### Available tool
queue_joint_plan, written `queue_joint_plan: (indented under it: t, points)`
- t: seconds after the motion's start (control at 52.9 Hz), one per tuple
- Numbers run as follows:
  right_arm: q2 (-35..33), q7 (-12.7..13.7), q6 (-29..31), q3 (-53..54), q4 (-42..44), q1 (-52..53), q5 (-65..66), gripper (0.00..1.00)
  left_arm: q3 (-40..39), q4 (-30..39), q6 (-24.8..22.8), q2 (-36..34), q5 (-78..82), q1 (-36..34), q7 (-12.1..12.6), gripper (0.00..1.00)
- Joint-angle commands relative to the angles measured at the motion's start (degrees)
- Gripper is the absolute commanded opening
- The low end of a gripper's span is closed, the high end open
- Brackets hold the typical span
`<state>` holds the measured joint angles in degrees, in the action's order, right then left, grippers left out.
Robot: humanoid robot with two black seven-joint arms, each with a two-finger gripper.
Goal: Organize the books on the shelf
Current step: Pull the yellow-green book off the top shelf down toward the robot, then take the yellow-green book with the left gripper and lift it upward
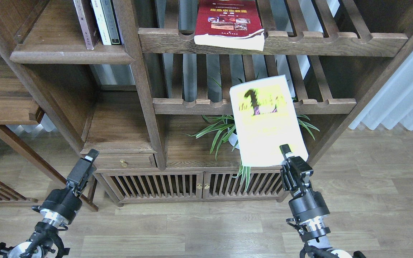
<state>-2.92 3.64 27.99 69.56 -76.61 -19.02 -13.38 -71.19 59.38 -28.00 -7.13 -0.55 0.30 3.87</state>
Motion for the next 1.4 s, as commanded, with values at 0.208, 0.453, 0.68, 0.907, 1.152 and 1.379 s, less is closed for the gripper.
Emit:
queue_joint_plan:
  t: [0.208,0.453,0.68,0.907,1.152,1.379]
  points:
    - [2.92,7.95,0.01,-8.82,2.08,-1.02,-0.15,0.06,14.32,3.02,0.00,-2.02,-18.16,0.31,0.09,1.00]
    - [2.92,10.07,0.01,-12.25,3.66,-0.85,-0.33,0.06,25.75,7.42,0.00,-2.54,-26.17,-0.39,-0.09,1.00]
    - [2.92,10.16,0.01,-12.95,3.66,-0.76,-0.59,0.06,30.58,7.15,0.00,-2.10,-26.26,-0.30,-0.17,1.00]
    - [2.92,10.16,0.01,-14.27,3.57,-0.76,-0.51,0.06,31.55,7.07,0.00,0.79,-26.61,-0.30,-0.26,1.00]
    - [2.92,10.86,0.01,-15.50,3.57,-1.02,-0.33,0.06,31.46,6.89,0.00,2.82,-26.70,-0.57,-3.95,0.87]
    - [2.92,10.95,0.01,-15.94,3.57,-1.20,-0.24,0.07,31.55,6.27,0.00,2.47,-26.87,-1.62,-5.63,0.03]
